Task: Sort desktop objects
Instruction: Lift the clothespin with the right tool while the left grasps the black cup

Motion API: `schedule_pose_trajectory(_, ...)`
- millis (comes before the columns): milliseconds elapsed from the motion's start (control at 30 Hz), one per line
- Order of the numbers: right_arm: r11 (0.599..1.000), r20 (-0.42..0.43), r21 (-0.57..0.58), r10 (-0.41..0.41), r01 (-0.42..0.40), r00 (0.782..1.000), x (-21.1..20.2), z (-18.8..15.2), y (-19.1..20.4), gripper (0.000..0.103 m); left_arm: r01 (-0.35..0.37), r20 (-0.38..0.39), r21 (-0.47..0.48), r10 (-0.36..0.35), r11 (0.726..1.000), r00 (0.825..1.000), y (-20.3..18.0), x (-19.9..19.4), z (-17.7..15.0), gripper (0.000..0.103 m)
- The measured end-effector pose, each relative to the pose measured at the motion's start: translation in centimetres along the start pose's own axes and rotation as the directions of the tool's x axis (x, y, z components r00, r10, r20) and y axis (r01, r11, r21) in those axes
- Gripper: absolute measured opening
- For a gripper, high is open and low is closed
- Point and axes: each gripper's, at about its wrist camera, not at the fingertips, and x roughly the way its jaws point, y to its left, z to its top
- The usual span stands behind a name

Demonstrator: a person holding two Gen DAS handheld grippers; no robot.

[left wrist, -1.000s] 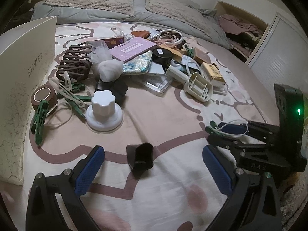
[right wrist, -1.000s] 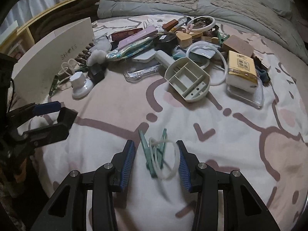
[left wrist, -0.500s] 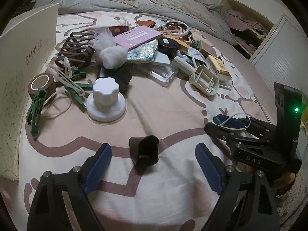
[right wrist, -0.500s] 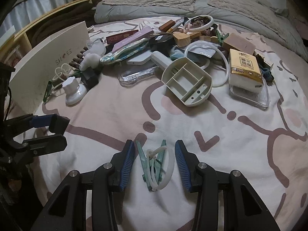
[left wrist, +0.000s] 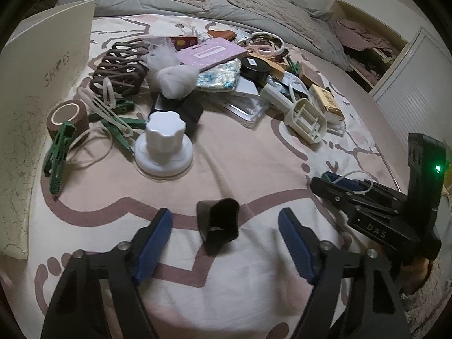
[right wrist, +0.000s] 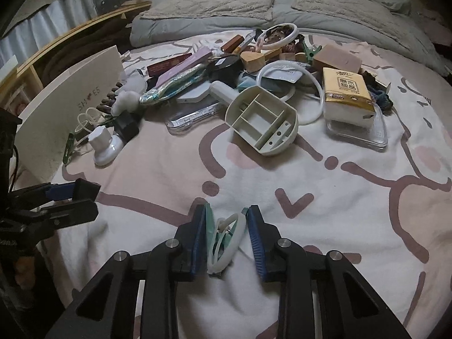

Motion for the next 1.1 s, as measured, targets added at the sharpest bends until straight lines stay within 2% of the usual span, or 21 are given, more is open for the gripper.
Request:
schedule_pose_trajectory(267,1.0,0.021,-0.001,-0.012,0.012,1.0,-0.23,-0.09,0.02,0.03,-0.007,0.006,0.007,0.007,1.0,1.0,-0.08,-0.01,-0.02,0.06)
schedule_pose_trajectory(433,1.0,0.026,0.024,0.008,-0.009,1.0,-0.47,-0.16,-0.39,0.03,0.005,0.005,0.001,-0.005,1.0,1.0,0.01,-0.14,0.05,0.047)
schedule_pose_trajectory(733,0.999,0.028,0.035,0.016,-0.017,0.999,-0.6,-0.25,-0.54,0.03,-0.001,0.009,0.007,0.001,1.0,1.0,0.05,-0.3,0.07,0.029)
schedule_pose_trajectory(1100,0.999,0.028,0.037,0.014,-0.015,1.0,-0.64,-0.34,-0.43,0.03,-0.007,0.028,0.048,0.006,0.999,1.0,-0.63,-0.59,0.13,0.029)
